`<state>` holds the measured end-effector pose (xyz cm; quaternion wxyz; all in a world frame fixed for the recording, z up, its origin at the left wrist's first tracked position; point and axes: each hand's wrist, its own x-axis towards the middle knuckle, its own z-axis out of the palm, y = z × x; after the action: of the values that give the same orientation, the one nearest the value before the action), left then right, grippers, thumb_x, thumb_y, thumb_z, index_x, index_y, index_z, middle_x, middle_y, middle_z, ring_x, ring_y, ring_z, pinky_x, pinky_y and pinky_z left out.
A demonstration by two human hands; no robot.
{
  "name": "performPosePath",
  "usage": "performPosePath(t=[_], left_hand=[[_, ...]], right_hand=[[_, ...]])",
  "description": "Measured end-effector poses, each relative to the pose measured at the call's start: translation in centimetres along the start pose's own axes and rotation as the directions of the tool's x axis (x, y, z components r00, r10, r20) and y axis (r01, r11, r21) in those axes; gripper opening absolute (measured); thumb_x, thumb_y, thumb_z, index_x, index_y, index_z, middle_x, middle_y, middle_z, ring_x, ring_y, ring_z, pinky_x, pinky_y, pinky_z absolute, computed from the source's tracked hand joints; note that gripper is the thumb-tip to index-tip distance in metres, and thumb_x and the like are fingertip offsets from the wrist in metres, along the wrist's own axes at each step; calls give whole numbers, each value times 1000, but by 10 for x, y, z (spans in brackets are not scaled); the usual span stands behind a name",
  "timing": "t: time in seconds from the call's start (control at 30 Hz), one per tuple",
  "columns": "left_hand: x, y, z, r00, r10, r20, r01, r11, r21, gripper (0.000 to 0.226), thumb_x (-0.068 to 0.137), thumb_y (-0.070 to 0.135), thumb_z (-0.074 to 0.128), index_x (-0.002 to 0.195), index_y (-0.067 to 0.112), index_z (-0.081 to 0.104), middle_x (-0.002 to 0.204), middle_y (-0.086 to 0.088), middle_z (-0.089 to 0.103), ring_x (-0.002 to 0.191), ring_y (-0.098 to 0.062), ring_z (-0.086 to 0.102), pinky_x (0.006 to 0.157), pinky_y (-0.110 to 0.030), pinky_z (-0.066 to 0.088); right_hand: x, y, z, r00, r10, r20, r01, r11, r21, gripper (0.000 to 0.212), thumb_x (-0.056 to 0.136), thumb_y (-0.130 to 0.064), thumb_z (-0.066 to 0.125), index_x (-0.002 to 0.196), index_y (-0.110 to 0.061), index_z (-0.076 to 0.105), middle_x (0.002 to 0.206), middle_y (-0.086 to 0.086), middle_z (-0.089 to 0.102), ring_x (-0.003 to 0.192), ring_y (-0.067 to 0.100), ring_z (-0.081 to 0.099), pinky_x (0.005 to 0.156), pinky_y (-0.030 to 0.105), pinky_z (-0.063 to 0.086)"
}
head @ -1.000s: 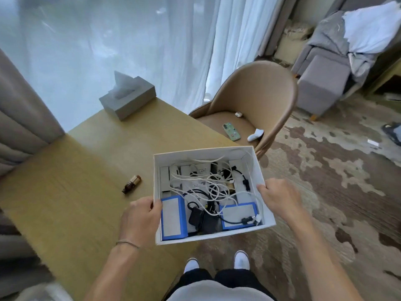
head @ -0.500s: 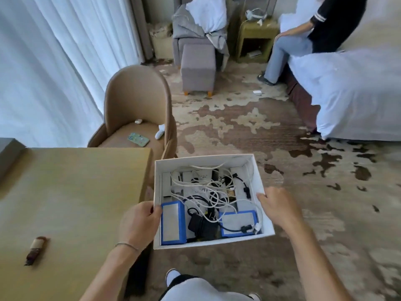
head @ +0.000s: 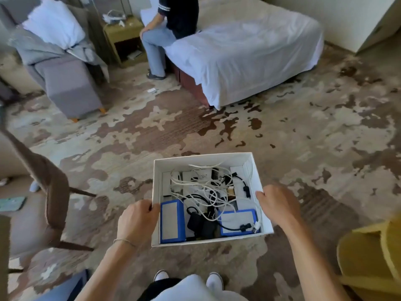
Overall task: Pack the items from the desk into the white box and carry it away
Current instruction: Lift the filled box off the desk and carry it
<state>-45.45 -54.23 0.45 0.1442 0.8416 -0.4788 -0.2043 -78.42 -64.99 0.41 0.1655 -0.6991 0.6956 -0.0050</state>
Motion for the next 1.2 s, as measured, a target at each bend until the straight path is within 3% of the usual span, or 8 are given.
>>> performPosePath(t=[0.17, 0.27, 0.4, 0.57, 0.8, 0.97, 1.1, 1.2], left_hand=[[22, 90, 47, 970, 214, 113, -221, 974, 47, 48, 94, 25, 54, 51, 16, 34, 44, 3, 38, 41, -17, 34, 46, -26, 27], [32, 142, 77, 936, 297, 191, -311, 949, 48, 46, 94, 28, 53, 53, 15, 39, 45, 1, 41, 41, -17, 37, 46, -27, 30], [39, 210, 117, 866, 416, 279, -438, 899, 21, 45, 96, 31, 52, 56, 11, 49, 48, -1, 48, 43, -18, 43, 47, -28, 37], [41, 300, 166, 780, 510, 362, -560, 828, 40, 45, 96, 32, 51, 56, 11, 53, 49, -1, 52, 45, -20, 50, 46, -27, 37], [27, 419, 236, 643, 624, 445, -699, 715, 8, 45, 97, 32, 50, 57, 12, 52, 48, 1, 48, 45, -19, 47, 51, -35, 50], [15, 496, 286, 524, 678, 515, -782, 623, -25, 47, 96, 30, 50, 53, 14, 44, 45, 2, 44, 41, -16, 42, 44, -26, 36], [-9, 551, 322, 461, 696, 551, -809, 584, -62, 45, 95, 27, 51, 53, 14, 41, 46, 0, 42, 43, -18, 40, 46, -27, 34], [-27, 587, 351, 435, 690, 579, -819, 571, -65, 45, 96, 26, 51, 54, 13, 42, 48, -1, 43, 44, -19, 40, 48, -29, 36]], right_hand=[[-10, 97, -18, 978, 203, -52, -200, 978, 59, 48, 102, -29, 47, 57, -20, 34, 50, -7, 33, 41, 10, 30, 45, 27, 23], [-20, 149, -25, 945, 319, -74, -313, 946, 80, 47, 103, -32, 47, 58, -20, 38, 51, -6, 35, 43, 11, 34, 47, 28, 29], [-37, 209, -33, 878, 464, -116, -454, 885, 104, 48, 102, -32, 46, 57, -19, 38, 50, -5, 34, 42, 12, 32, 45, 27, 25], [-53, 276, -41, 766, 635, -99, -614, 769, 176, 45, 104, -33, 44, 62, -17, 43, 56, -2, 39, 49, 15, 37, 50, 31, 32], [-67, 369, -56, 633, 770, -80, -735, 630, 249, 47, 103, -33, 46, 59, -16, 43, 55, 0, 39, 48, 15, 37, 50, 30, 30], [-78, 428, -65, 529, 845, -85, -804, 530, 270, 46, 103, -34, 45, 61, -15, 45, 58, 1, 45, 50, 13, 39, 48, 27, 29], [-91, 476, -72, 444, 894, -61, -847, 441, 295, 44, 104, -37, 42, 71, -10, 55, 67, 6, 58, 56, 16, 47, 54, 31, 36], [-96, 516, -75, 424, 905, -35, -862, 415, 292, 45, 105, -36, 42, 75, -7, 60, 72, 10, 62, 66, 26, 59, 62, 35, 45]])
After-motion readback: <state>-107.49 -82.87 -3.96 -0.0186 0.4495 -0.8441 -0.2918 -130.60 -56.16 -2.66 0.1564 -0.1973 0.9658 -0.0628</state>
